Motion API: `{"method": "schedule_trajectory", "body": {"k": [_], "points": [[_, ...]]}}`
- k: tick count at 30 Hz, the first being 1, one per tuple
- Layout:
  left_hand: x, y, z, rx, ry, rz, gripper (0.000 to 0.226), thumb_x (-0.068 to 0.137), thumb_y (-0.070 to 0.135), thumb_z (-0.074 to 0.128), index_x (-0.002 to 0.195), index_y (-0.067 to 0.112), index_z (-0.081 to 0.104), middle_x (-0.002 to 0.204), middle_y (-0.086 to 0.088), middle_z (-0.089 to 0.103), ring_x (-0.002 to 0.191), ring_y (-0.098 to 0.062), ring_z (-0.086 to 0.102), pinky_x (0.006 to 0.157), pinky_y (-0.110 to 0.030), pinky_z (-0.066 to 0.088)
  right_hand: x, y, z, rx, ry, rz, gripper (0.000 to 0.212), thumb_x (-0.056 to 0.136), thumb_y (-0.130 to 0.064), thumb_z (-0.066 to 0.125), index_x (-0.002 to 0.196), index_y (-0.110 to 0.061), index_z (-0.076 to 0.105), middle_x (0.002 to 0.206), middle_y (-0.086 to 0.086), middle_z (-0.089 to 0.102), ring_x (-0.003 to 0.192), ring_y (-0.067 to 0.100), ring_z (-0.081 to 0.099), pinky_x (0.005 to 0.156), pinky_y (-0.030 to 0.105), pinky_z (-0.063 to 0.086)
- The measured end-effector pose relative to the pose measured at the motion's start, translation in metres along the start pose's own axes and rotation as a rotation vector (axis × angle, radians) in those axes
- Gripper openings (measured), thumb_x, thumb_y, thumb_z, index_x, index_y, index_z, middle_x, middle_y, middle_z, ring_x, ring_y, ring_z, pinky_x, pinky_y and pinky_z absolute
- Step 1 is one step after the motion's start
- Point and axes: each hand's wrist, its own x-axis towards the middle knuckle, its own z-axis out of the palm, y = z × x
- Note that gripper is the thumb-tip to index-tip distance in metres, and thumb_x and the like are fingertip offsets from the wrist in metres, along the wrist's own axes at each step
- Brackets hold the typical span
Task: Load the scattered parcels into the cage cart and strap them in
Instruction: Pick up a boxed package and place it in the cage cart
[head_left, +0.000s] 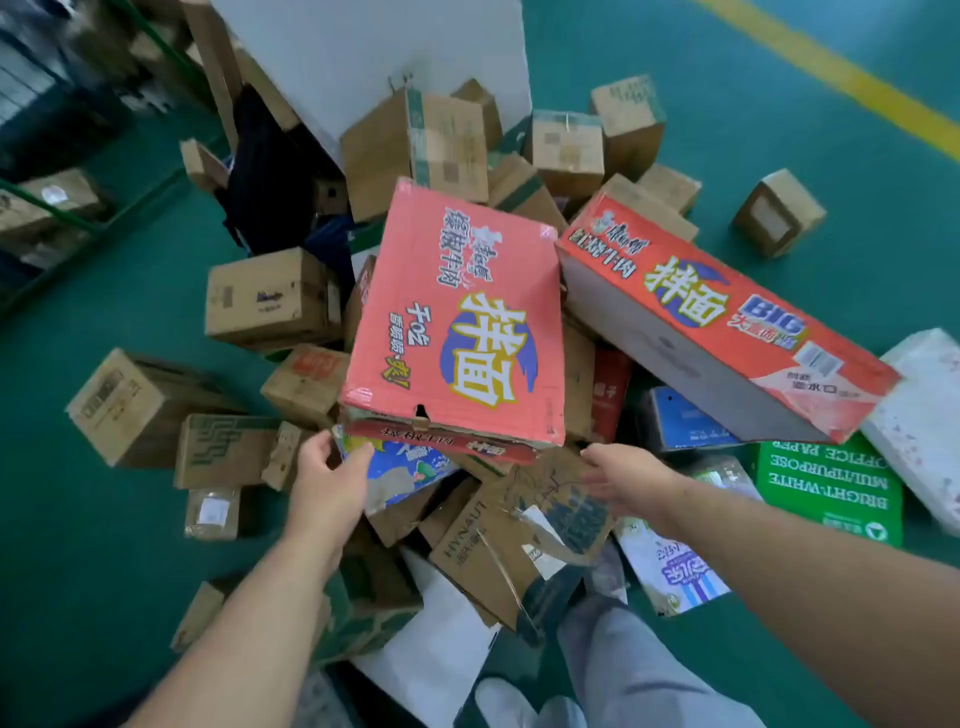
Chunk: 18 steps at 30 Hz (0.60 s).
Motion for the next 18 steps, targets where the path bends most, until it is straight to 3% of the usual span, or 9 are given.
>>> {"method": "schedule_trajectory", "body": {"k": [2, 5, 7, 8, 9, 11, 13, 15, 18], "points": [[0.030, 0.004, 0.004, 0.079, 0.004, 0.038, 0.074, 0.097, 0.032, 0.066, 0.159, 0.021, 0.027, 0.141, 0.012, 0.043, 0.107, -0.002, 0.052, 0.098, -0.029, 0.036, 0.017, -0.009, 0.007, -0.035, -0.007, -0.037, 0.047, 0.103, -0.029, 0.050, 0.142, -0.003, 0.053, 0.142, 0.023, 0.055, 0.133, 0.042, 0.052, 0.114, 0.054, 0.042], [0.067, 0.002, 0.008, 0.152, -0.022, 0.050, 0.092, 0.088, 0.045, 0.071, 0.162, 0.028, 0.018, 0.156, 0.008, 0.039, 0.134, -0.014, 0.046, 0.112, -0.039, 0.038, 0.034, -0.017, 0.015, -0.055, -0.020, -0.051, 0.047, 0.101, -0.029, 0.051, 0.145, -0.014, 0.049, 0.129, 0.009, 0.057, 0.109, 0.025, 0.059, 0.098, 0.048, 0.055], [0.081, -0.004, 0.012, 0.116, -0.103, 0.050, 0.080, 0.096, 0.034, 0.067, 0.161, 0.024, 0.021, 0.149, 0.010, 0.046, 0.122, -0.008, 0.054, 0.097, -0.029, 0.045, 0.060, -0.011, 0.017, -0.026, -0.047, -0.049, 0.049, 0.095, -0.031, 0.058, 0.140, -0.016, 0.050, 0.126, 0.004, 0.057, 0.099, 0.019, 0.057, 0.081, 0.037, 0.056], [0.083, -0.006, 0.015, 0.092, -0.137, 0.054, 0.076, 0.099, 0.030, 0.065, 0.160, 0.023, 0.022, 0.142, 0.009, 0.054, 0.110, -0.004, 0.061, 0.086, -0.024, 0.047, 0.074, -0.007, 0.016, 0.023, -0.038, -0.021, 0.064, 0.086, -0.042, 0.064, 0.144, -0.020, 0.048, 0.131, 0.000, 0.057, 0.102, 0.018, 0.056, 0.083, 0.035, 0.052], [0.083, -0.006, 0.018, 0.076, -0.155, 0.041, 0.074, 0.099, 0.029, 0.065, 0.160, 0.023, 0.022, 0.133, 0.006, 0.062, 0.099, -0.002, 0.065, 0.076, -0.020, 0.047, 0.081, -0.005, 0.016, 0.077, -0.057, -0.016, 0.073, 0.078, -0.050, 0.066, 0.145, -0.026, 0.049, 0.140, -0.003, 0.055, 0.109, 0.016, 0.056, 0.091, 0.036, 0.050], [0.080, -0.014, 0.019, 0.083, -0.149, 0.005, 0.058, 0.098, 0.033, 0.066, 0.148, 0.023, 0.038, 0.121, 0.003, 0.068, 0.087, -0.001, 0.067, 0.068, -0.019, 0.045, 0.087, -0.006, 0.019, 0.185, -0.091, -0.018, 0.060, 0.085, -0.046, 0.064, 0.139, -0.023, 0.053, 0.134, -0.003, 0.056, 0.118, 0.017, 0.055, 0.108, 0.045, 0.046], [0.072, -0.028, 0.017, 0.163, -0.197, -0.008, 0.037, 0.095, 0.044, 0.066, 0.126, 0.029, 0.055, 0.126, 0.001, 0.066, 0.098, -0.007, 0.065, 0.081, -0.028, 0.050, 0.072, -0.017, 0.026, 0.266, -0.072, 0.026, 0.032, 0.097, -0.035, 0.057, 0.126, -0.023, 0.052, 0.117, 0.001, 0.059, 0.114, 0.019, 0.054, 0.113, 0.047, 0.040], [0.065, -0.043, 0.019, 0.236, -0.271, -0.020, 0.040, 0.092, 0.049, 0.069, 0.125, 0.037, 0.050, 0.135, 0.004, 0.056, 0.116, -0.017, 0.059, 0.101, -0.043, 0.049, 0.070, -0.019, 0.028, 0.299, -0.058, 0.030, 0.018, 0.098, -0.036, 0.054, 0.115, -0.029, 0.054, 0.111, 0.005, 0.065, 0.108, 0.020, 0.058, 0.108, 0.047, 0.040], [0.063, -0.054, 0.025, 0.125, -0.104, -0.022, 0.063, 0.090, 0.045, 0.074, 0.140, 0.032, 0.038, 0.138, 0.000, 0.047, 0.112, -0.018, 0.059, 0.096, -0.041, 0.051, 0.064, -0.021, 0.044, 0.273, -0.046, 0.052, 0.020, 0.098, -0.041, 0.058, 0.112, -0.026, 0.059, 0.114, 0.006, 0.062, 0.107, 0.021, 0.058, 0.100, 0.044, 0.048]]}}
